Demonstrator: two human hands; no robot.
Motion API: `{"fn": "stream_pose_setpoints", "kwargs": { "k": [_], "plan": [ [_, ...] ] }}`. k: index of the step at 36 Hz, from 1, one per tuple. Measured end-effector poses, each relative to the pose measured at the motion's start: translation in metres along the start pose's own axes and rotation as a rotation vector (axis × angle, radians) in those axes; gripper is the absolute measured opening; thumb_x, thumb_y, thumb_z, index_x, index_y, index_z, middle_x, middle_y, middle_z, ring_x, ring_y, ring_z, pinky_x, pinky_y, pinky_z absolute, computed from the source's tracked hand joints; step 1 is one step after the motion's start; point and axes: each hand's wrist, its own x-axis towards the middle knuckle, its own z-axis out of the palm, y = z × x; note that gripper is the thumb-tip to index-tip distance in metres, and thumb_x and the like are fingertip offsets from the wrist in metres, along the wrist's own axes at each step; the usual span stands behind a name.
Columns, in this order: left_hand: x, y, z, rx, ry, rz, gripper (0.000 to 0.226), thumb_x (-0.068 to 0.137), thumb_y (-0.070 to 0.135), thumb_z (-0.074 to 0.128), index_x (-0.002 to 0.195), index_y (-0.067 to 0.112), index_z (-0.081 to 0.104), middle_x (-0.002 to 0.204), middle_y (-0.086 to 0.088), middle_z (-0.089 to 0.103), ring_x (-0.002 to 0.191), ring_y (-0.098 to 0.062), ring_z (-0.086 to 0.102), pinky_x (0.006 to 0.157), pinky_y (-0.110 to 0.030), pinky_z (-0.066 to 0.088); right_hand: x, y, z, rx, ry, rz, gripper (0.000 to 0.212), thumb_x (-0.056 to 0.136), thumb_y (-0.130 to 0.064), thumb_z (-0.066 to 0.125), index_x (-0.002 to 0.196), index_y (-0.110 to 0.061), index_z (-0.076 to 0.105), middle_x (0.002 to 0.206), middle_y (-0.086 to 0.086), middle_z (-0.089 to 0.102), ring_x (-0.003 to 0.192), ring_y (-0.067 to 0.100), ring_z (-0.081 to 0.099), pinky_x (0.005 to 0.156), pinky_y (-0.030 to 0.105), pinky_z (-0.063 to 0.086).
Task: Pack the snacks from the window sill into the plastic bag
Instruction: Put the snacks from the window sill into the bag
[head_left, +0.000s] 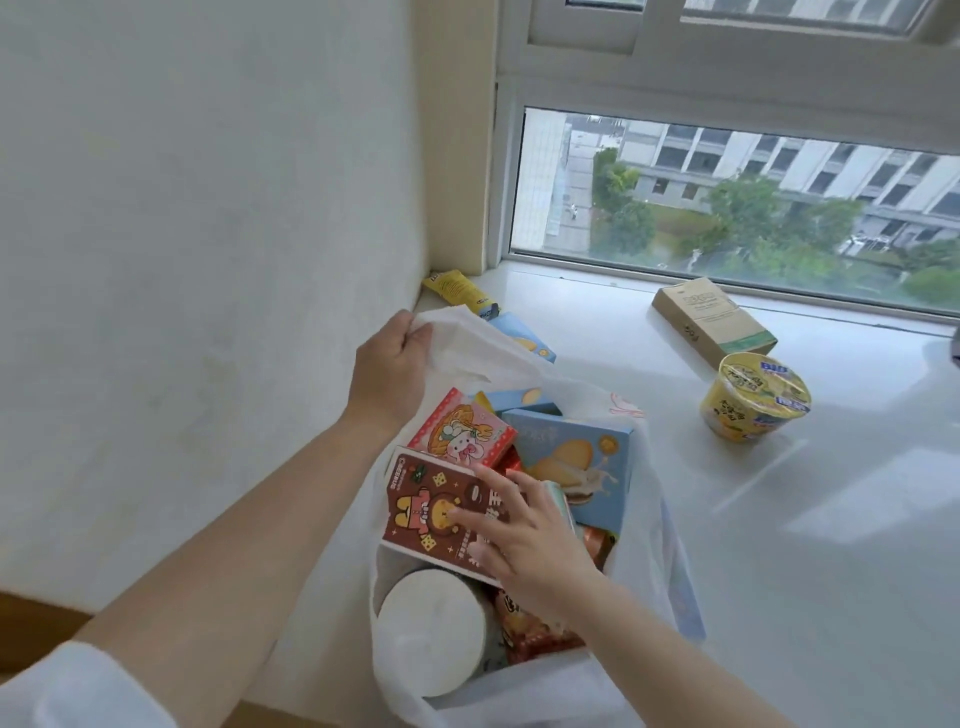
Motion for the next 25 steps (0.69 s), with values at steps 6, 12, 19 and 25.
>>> {"fn": "stream_pose_setpoints", "kwargs": {
  "k": [6,12,19,25],
  "plan": [
    [0.007,0.003,0.006,-0.080,-0.047,-0.065,0.031,0.099,0.021,0.038,0.067,0.019,0.038,0.066,0.004,0.045,0.061,-0.013,0.037,0.053,-0.023,0.030,-0.034,0.041,0.007,0.134,0.730,0.501,0.047,0.069,-0.022,0.076,0.110,-0.022,0.051,0.113,0.001,0.047,0.102,0.019,0.043,0.084,0.036,0.041],
    [0.004,0.015,0.020,-0.249,-0.090,-0.106,0.027,0.099,0.020,0.033,0.076,0.023,0.047,0.065,0.002,0.062,0.068,-0.010,0.057,0.070,-0.023,0.042,-0.060,0.083,-0.003,0.197,0.156,1.179,0.040,0.087,-0.042,0.056,0.117,-0.015,0.059,0.124,0.009,0.052,0.109,0.029,0.049,0.091,0.036,0.041],
    [0.020,0.011,0.029,-0.492,-0.006,-0.257,0.026,0.098,0.013,0.034,0.073,0.017,0.041,0.060,0.001,0.039,0.047,-0.008,0.033,0.048,-0.023,0.030,-0.063,0.091,-0.007,0.626,0.285,1.158,0.031,0.100,-0.017,0.029,0.072,-0.012,0.042,0.091,0.013,0.050,0.086,0.025,0.044,0.073,0.031,0.032],
    [0.021,0.009,0.031,-0.469,-0.007,-0.283,0.022,0.097,0.017,0.037,0.078,0.015,0.049,0.067,0.001,0.040,0.055,-0.009,0.036,0.048,-0.018,0.032,-0.071,0.092,-0.030,0.673,0.362,1.118,0.033,0.101,-0.025,0.032,0.080,-0.006,0.049,0.096,0.016,0.053,0.087,0.024,0.044,0.075,0.033,0.032]
  ]
}}
